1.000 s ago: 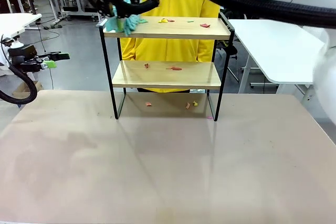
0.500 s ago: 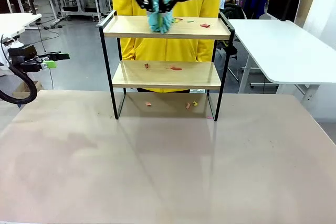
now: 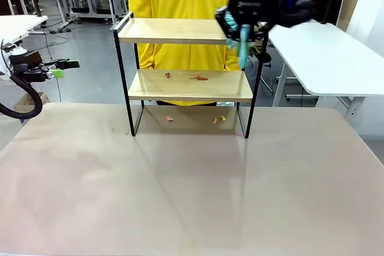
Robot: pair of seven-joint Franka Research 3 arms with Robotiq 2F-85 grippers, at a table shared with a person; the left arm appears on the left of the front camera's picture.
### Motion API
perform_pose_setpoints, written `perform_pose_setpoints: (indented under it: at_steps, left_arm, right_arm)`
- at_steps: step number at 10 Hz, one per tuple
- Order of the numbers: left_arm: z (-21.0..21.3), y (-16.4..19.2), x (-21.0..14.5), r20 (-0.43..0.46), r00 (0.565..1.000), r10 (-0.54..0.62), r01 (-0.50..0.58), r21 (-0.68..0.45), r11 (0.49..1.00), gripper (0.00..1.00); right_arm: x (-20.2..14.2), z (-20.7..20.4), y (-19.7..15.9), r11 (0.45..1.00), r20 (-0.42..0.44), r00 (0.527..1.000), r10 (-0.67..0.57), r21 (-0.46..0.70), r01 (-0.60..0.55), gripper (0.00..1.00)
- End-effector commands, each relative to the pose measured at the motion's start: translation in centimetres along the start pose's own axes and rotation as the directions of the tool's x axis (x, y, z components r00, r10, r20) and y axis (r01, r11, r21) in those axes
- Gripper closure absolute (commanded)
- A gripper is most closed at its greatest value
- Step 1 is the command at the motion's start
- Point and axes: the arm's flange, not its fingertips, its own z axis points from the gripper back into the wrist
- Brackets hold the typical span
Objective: Clean the shelf.
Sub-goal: Clean the specific section of the Shelf indicated by the human with the Duster.
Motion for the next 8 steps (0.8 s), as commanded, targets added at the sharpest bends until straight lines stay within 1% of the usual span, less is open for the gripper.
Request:
perform_pose_setpoints:
  at_steps: [1, 2, 3, 6, 7, 8]
  left_arm:
    - [-0.1, -0.2, 0.1, -0.006, 1.000, -0.015, 0.015, -0.006, 1.000, 0.00]
    - [-0.1, -0.2, 0.1, -0.006, 1.000, -0.015, 0.015, -0.006, 1.000, 0.00]
    - [-0.1, -0.2, 0.1, -0.006, 1.000, -0.015, 0.015, -0.006, 1.000, 0.00]
    - [-0.1, -0.2, 0.1, -0.006, 1.000, -0.015, 0.015, -0.006, 1.000, 0.00]
    - [-0.1, -0.2, 0.1, -0.006, 1.000, -0.015, 0.015, -0.006, 1.000, 0.00]
    - [-0.1, -0.2, 0.1, -0.006, 1.000, -0.015, 0.015, -0.006, 1.000, 0.00]
  right_arm:
    - [-1.8, 0.0, -3.9, 0.999, 0.060, 0.998, -0.021, -0.043, 0.023, 0.87]
    - [-2.1, 1.3, -3.5, 0.999, 0.106, 0.994, -0.009, 0.048, 0.004, 0.87]
    - [-0.7, 0.3, -2.2, 1.000, 0.019, 1.000, -0.022, -0.020, 0.022, 0.87]
    - [-0.7, 0.3, -2.2, 1.000, 0.019, 1.000, -0.022, -0.020, 0.022, 0.87]
    - [-1.4, 0.2, -1.9, 1.000, 0.041, 0.999, -0.008, -0.010, 0.008, 0.87]
    - [-2.0, 2.6, -3.3, 0.999, 0.085, 0.996, 0.026, 0.040, -0.029, 0.87]
